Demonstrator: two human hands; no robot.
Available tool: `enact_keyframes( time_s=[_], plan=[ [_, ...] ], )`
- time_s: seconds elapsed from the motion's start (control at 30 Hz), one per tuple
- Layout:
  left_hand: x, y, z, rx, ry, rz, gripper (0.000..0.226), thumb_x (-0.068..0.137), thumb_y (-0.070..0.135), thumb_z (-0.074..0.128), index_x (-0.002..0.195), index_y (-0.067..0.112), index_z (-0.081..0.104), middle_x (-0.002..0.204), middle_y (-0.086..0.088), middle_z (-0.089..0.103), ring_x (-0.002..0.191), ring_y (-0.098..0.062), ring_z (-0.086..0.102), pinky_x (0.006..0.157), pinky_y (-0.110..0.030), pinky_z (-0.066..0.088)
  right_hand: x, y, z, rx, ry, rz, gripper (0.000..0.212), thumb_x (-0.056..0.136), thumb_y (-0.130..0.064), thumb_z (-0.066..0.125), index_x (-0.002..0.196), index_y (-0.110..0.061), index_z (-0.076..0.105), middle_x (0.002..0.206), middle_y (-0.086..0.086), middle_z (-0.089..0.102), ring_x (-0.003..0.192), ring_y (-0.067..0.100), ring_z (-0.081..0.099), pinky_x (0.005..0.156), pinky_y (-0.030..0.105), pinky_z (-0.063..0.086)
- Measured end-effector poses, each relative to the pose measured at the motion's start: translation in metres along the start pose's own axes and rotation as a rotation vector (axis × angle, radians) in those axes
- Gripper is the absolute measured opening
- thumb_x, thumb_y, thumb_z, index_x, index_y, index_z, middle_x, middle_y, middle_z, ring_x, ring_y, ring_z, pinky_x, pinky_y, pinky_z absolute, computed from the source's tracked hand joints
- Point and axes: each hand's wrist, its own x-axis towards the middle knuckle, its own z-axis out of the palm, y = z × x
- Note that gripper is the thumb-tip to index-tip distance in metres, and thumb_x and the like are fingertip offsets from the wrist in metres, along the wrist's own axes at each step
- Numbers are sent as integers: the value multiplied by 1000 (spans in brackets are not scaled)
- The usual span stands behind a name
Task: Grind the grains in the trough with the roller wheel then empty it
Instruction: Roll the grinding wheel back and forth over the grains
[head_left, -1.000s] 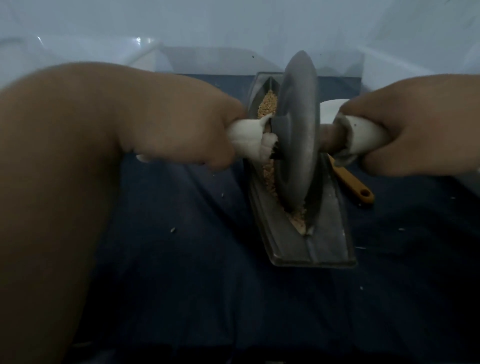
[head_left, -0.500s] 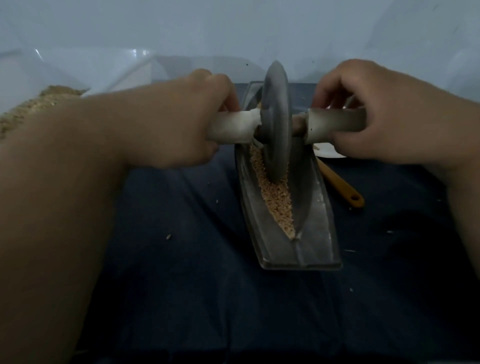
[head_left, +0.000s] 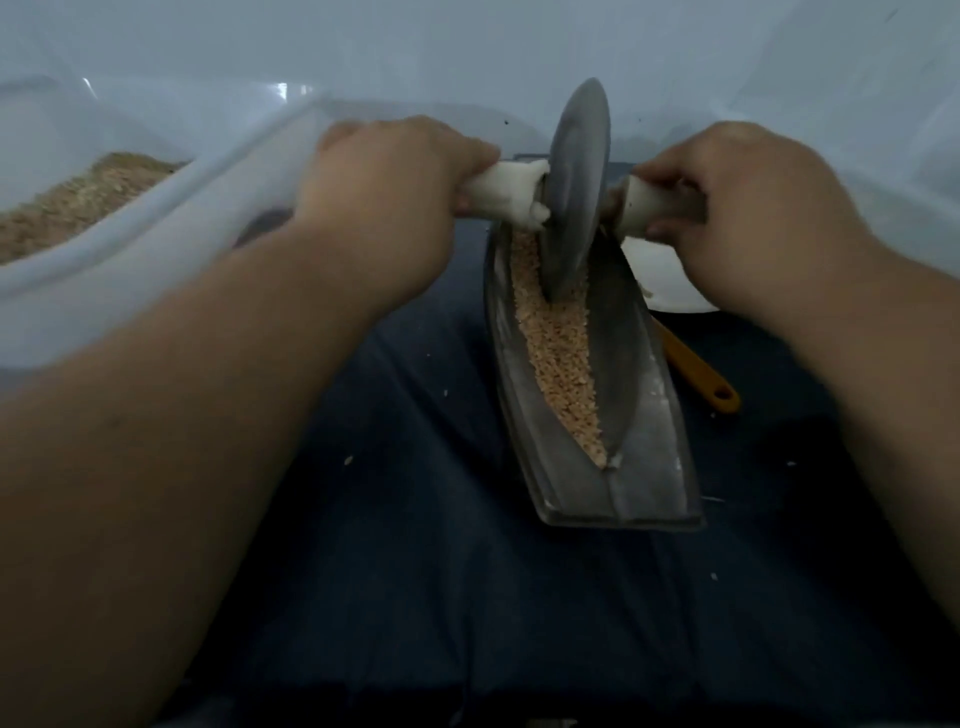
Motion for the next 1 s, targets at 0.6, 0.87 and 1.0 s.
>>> enact_keyframes(
  time_s=[0.6,0.87,1.0],
  plan=[
    [-16,-1,-73,-71,-526,161,46,64,48,61,110,57,60,58,43,50,63,15,49,72,-20,29,-26,-18,-75,-201,-445,-195,55,55,-65,59,108,-51,60,72,-33,46,62,0,42,59,22,30],
    [-11,-5,-38,-69,-220,96,42,91,30,62,131,42,56,118,-2,66,87,-15,53,81,-30,32,-13,-10,-36,-155,-306,-58,45,87,-28,67,130,-39,58,105,3,68,83,19,49,71,33,34],
    [-2,-5,-2,-44,-65,-65,47,95,16,53,138,35,50,137,-5,56,127,-29,47,110,-42,28,0,-11,-1,-98,-120,46,54,90,-3,61,138,-25,52,122,13,61,110,34,55,91,38,44]
  ],
)
